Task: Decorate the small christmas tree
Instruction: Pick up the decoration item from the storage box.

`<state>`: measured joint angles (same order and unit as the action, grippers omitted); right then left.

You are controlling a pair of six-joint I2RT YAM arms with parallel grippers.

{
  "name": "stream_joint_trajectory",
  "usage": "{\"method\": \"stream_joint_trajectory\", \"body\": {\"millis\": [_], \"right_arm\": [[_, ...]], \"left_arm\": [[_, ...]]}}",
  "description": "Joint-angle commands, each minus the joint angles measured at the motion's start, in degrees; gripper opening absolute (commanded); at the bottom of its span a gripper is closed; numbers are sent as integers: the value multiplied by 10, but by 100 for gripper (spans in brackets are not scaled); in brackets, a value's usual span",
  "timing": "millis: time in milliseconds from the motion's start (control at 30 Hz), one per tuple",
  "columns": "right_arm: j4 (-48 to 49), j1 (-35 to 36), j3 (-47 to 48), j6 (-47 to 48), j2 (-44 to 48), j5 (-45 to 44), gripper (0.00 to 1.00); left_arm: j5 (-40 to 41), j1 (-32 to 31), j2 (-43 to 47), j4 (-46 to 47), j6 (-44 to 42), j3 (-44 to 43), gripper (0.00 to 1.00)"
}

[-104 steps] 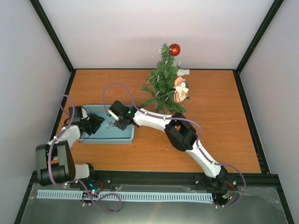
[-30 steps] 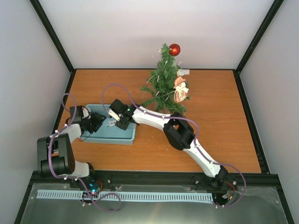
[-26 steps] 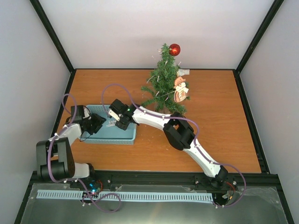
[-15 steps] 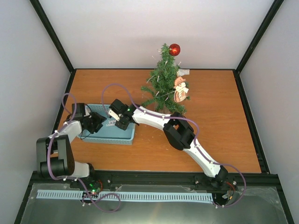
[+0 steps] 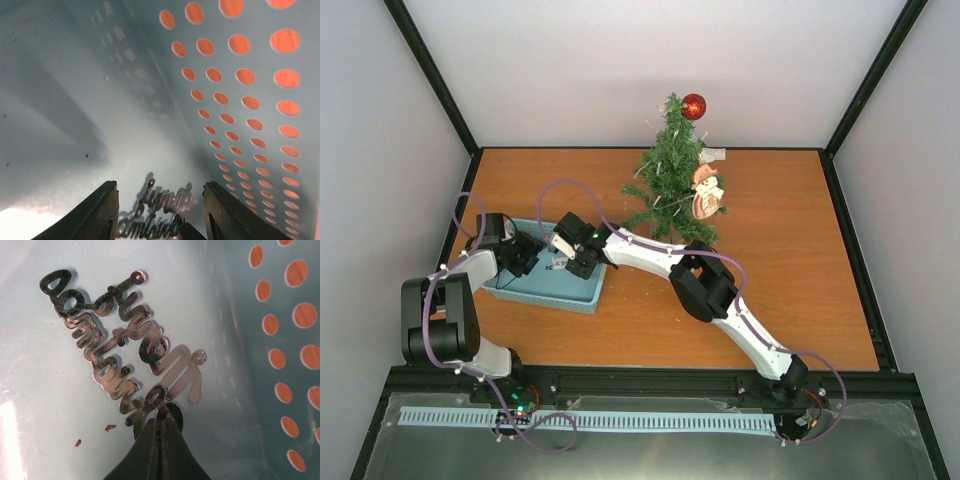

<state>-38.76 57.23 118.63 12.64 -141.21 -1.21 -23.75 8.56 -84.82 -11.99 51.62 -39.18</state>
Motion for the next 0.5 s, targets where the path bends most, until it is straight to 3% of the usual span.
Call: {"method": "stream_joint_trajectory", "body": {"millis": [0,233,467], "right_arm": [[-10,-1,-13,-7,-15,9,3],[-6,-1,-16,-15,-12,18,3],[9,-1,-33,-23,6,19,3]], "left_arm": [[-16,-6,7,-128,115,10,47],[-17,-7,52,-205,217,-20,40],[-2,-2,-3,-294,220,-103,40]]}}
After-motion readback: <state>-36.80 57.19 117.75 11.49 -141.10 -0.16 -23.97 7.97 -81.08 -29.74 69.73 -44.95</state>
